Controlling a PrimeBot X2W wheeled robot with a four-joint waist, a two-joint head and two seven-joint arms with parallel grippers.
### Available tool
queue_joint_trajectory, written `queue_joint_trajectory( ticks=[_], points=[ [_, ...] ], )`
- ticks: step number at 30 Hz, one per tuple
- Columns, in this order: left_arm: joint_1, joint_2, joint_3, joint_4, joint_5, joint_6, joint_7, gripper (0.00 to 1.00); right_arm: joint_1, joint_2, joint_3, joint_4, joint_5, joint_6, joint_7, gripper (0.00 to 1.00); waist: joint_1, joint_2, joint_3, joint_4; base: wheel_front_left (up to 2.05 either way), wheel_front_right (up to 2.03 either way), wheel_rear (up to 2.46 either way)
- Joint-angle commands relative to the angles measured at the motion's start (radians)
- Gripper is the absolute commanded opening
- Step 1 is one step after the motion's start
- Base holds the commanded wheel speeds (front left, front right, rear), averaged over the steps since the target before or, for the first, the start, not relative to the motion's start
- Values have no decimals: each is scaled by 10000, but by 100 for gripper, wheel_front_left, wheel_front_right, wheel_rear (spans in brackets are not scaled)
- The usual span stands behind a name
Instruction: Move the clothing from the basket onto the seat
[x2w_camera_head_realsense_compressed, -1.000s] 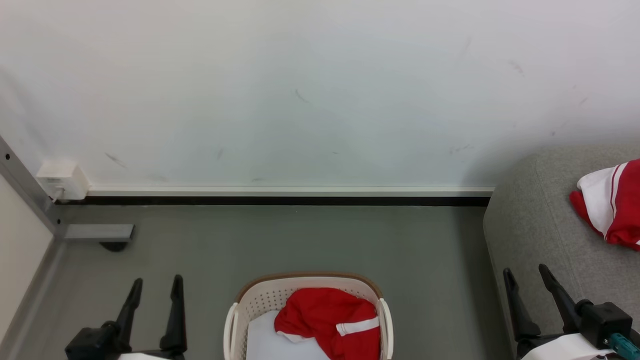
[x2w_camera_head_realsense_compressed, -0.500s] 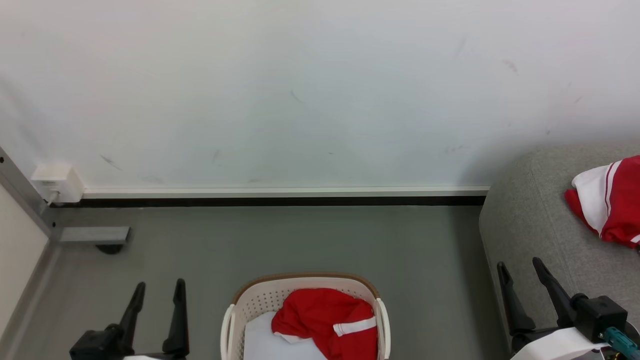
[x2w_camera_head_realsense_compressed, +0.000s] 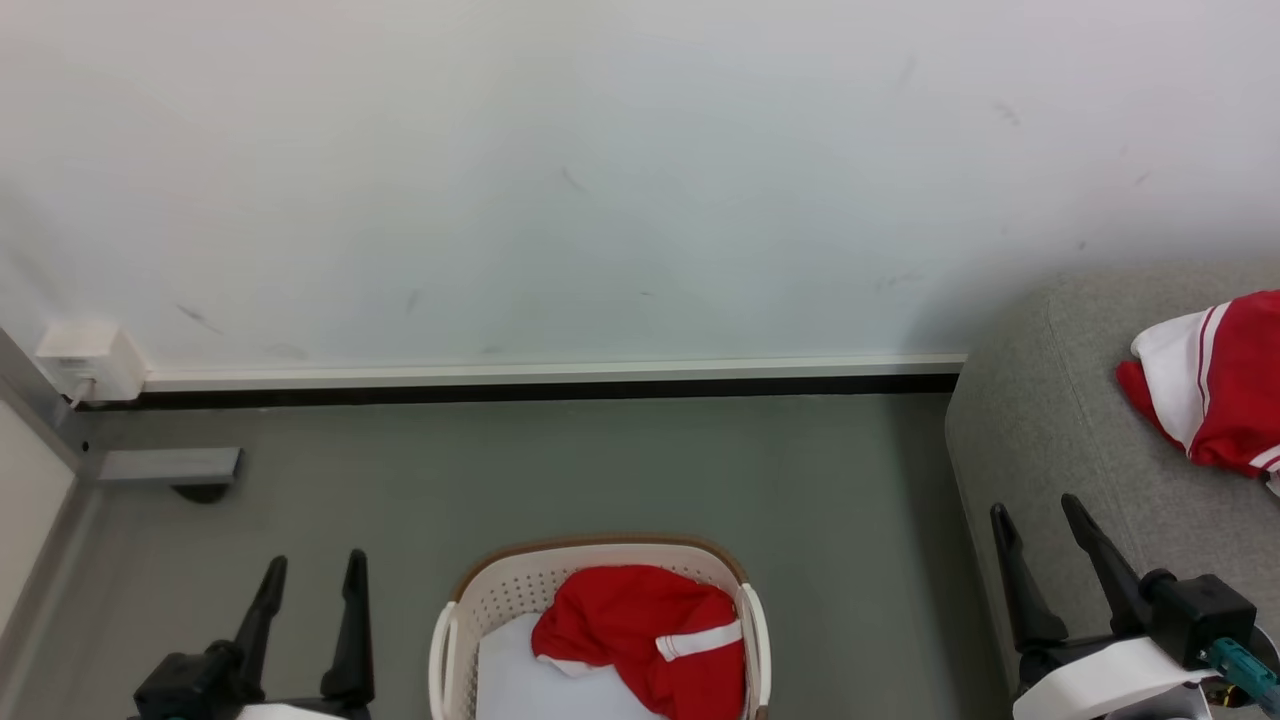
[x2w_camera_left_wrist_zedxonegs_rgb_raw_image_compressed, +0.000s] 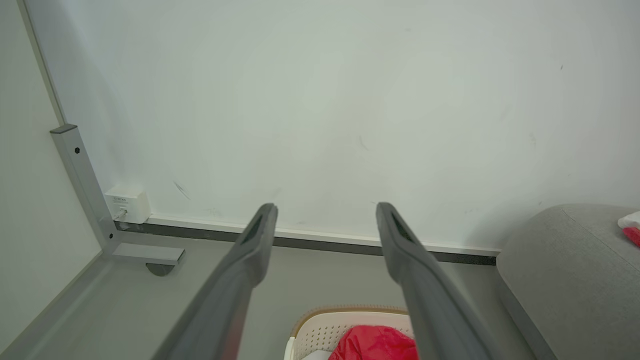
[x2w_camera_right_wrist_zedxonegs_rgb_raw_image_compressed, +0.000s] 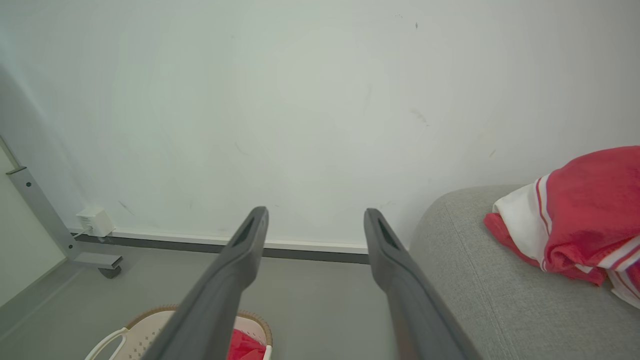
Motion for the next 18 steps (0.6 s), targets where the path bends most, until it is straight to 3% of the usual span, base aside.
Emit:
queue_joint_trajectory(
  ticks=[1,18],
  points=[
    [-87,-26,37,-25,153,-43,-4,100,-110,-8,-36,-46,13,-22,-34,100,0,0,76,-36,0,0,0],
    [-1790,62,-444,381,70,-367,-4,100,-1519,-28,-511,-731,-437,-22,-34,100,0,0,1980,-564,0,0,0]
  ],
)
